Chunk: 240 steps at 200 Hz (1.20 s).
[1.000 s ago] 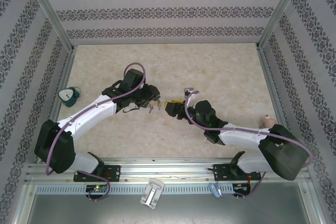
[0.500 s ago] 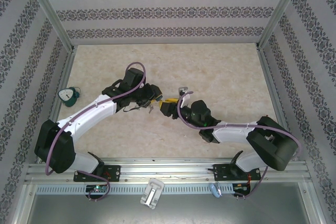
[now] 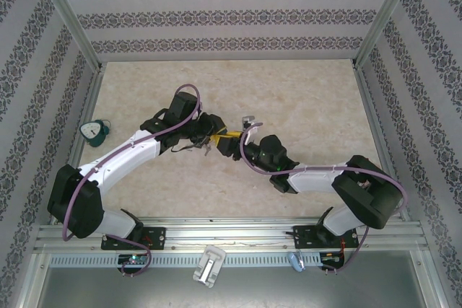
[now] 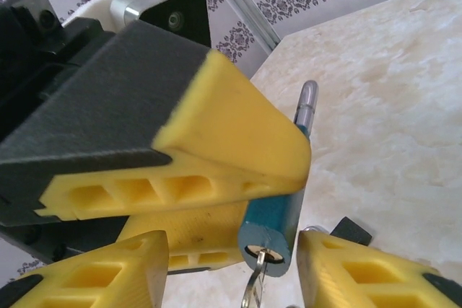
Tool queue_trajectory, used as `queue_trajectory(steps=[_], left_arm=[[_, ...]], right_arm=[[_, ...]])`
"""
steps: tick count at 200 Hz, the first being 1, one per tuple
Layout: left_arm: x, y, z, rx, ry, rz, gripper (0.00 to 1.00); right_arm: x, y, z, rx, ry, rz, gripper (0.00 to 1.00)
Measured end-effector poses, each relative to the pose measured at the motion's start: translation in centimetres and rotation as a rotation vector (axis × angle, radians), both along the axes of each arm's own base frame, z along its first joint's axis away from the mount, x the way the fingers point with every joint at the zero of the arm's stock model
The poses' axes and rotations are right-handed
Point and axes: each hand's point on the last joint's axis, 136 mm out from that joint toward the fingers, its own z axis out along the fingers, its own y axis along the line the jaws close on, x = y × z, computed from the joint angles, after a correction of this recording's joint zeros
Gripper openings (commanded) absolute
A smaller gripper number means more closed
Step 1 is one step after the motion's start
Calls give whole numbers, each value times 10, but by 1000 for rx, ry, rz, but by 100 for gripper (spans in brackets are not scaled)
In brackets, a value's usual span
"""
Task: Unlock with the key
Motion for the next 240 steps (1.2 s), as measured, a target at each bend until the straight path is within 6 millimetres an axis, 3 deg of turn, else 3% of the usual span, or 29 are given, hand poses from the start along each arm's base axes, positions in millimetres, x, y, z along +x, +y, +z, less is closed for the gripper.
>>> queue_trajectory(steps=[52, 96, 151, 197, 240], left_arm=[[3, -4, 7, -40, -6, 9, 24], [5, -7, 10, -61, -22, 5, 32], [4, -10, 10, -81, -31, -8, 56], [-1, 2, 18, -108, -84, -4, 57], [-6, 24, 38, -52, -198, -24, 58]], right_arm=[[10, -10, -1, -1, -7, -81, 19], [11, -15, 3, 3, -14, -104, 5], [9, -23, -3, -12, 4, -109, 2], [4, -40, -11, -37, 36, -99, 1], [0, -56, 1, -26, 43, -53, 0]])
